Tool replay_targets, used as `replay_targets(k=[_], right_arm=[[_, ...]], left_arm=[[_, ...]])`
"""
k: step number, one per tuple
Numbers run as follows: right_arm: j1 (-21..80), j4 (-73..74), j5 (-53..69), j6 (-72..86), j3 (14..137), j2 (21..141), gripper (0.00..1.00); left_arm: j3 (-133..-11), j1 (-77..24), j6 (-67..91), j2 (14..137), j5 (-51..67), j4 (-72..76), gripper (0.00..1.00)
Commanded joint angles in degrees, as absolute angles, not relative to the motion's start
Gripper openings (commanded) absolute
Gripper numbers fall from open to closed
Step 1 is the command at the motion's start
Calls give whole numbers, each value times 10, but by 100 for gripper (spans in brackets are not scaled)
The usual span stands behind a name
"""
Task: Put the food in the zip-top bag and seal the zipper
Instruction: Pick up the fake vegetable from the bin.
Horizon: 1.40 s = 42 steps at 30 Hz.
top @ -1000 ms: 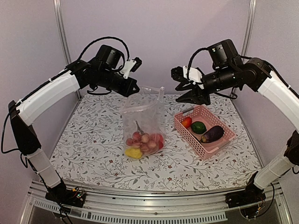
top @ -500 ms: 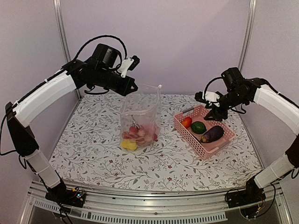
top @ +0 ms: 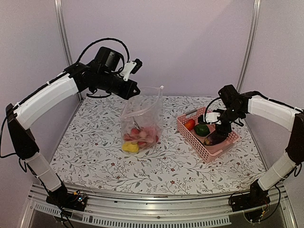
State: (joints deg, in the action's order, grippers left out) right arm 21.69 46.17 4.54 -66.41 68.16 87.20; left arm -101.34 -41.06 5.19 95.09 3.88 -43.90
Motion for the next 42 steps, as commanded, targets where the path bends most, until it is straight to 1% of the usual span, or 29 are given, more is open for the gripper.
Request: replay_targets(k=[1,9,16,25,27,31,33,35,42], right_arm=[[214,435,-17,-706,661,899,82],[214,423,-57,-739,659,938,85],[214,420,-70,-753,663,968,86],[214,413,-84,-752,666,1011,82],[214,414,-83,-751,668,1018,77],[214,425,-77,-746,681,1014,60],[214,439,-66,-742,695,1001,56],[214,461,-52,-737,710,984,53],[214,536,-8,-713,759,923,50]], left_arm=[[-1000,-402,51,930,41,-432,0],[-989,-400,51,925,41,-427,0],[-986,-398,50,923,42,-427,0],[-985,-396,51,925,46,-426,0],[-985,-397,52,924,48,-426,0],[-983,-396,53,923,49,-427,0],[-983,-396,52,921,49,-427,0],[-983,-396,52,921,47,-426,0],[-990,-394,51,924,47,-426,0]])
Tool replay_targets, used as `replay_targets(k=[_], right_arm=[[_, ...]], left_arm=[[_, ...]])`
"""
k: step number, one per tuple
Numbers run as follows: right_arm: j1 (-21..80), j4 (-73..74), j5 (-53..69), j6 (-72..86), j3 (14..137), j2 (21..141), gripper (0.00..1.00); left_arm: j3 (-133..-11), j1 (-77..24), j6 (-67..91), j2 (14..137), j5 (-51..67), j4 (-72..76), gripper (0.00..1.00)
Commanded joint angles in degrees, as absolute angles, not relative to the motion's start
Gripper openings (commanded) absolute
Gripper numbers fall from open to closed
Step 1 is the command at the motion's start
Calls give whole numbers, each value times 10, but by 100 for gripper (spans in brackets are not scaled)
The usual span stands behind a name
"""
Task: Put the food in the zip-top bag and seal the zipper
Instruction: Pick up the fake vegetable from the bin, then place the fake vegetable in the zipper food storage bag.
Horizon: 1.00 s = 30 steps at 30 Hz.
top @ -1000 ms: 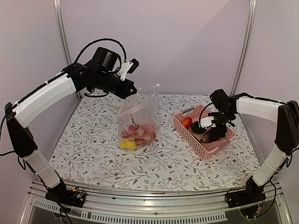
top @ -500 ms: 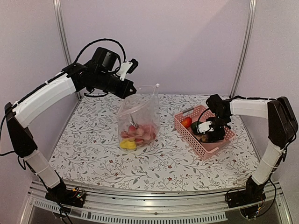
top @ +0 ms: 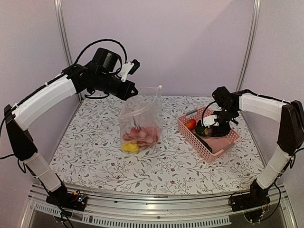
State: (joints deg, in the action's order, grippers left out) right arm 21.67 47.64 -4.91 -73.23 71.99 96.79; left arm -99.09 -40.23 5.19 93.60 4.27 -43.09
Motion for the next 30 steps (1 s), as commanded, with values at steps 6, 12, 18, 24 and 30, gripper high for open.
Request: replay_targets(k=[6,12,18,24,30], right_arm=[[215,608,162,-666,883,893,46],[233,603,347,-575,1036,890,42],[281,440,505,-417,1081,886,40],[320,339,596,-300,1126,940,39],[366,277,643,-250,1139,996,40]], left_arm=[[-999,-394,53,931,56,-426,0],[-1010,-394,57,943,71,-424,0],[-1019,-393,57,957,89,-413,0],[-1015,-392,59,966,109,-403,0],[-1017,-391,59,968,114,-403,0]])
